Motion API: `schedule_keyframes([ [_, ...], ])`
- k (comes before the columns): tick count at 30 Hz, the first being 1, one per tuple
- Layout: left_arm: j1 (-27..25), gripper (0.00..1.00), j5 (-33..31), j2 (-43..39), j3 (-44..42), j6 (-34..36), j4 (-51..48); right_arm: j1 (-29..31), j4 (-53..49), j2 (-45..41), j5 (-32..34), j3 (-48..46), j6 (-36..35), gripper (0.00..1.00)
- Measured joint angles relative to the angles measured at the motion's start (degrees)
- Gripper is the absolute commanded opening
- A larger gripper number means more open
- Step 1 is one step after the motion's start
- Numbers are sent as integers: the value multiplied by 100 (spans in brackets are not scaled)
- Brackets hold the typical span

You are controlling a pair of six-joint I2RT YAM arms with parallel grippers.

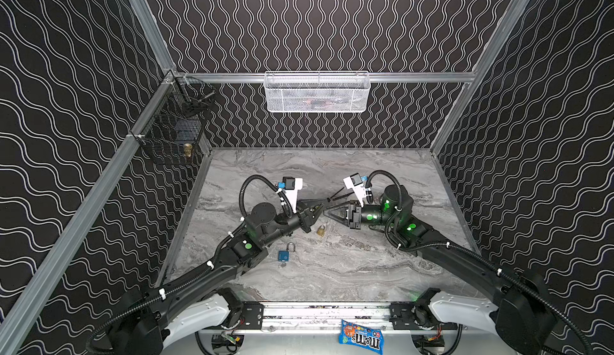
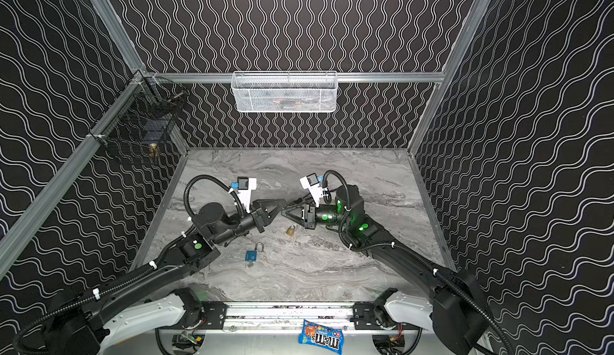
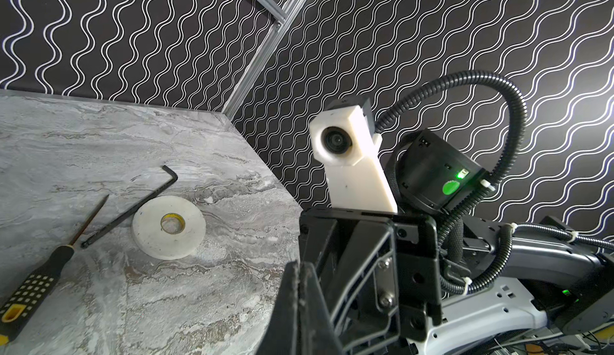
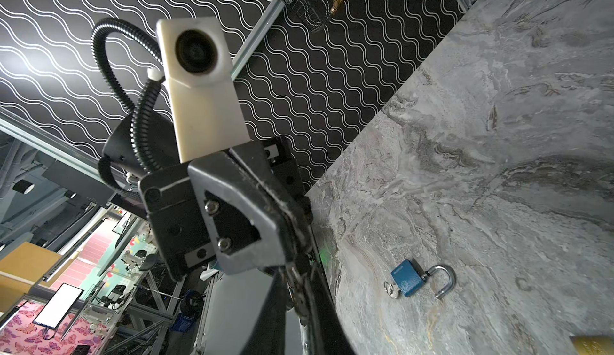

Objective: Unlock with the key

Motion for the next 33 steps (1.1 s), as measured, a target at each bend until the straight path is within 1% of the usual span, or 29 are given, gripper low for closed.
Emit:
schedule_keyframes([
  [6,4,0,-7,-37,0,0,0,-2,149,4,-57,-24,48,0],
  [14,4,0,-2,-7,22,0,0,-13,133,-17,-42,-26,48,0],
  [15,4,2,-2,0,35,0,-2,-15,136,-31,-28,-33,48,0],
  [17,4,18,13,4,59,2,-4,-24,136,-61,-24,-39,48,0],
  [19,4,31,13,0,79,24,-37,-39,127,-83,20,-42,28,0],
  [20,7,35,7,-13,94,26,-92,-46,98,-98,55,-44,24,0],
  [24,26,46,-98,-116,195,66,-330,-90,-118,-157,63,-44,-46,0],
  [27,44,48,-258,-186,310,114,-605,-146,-439,-262,101,-55,-153,0],
  [31,48,58,-612,-205,562,149,-1314,-251,-1043,-463,249,-120,-306,0],
  [33,48,61,-785,-120,754,151,-1777,-304,-1360,-579,367,-203,-393,0],
])
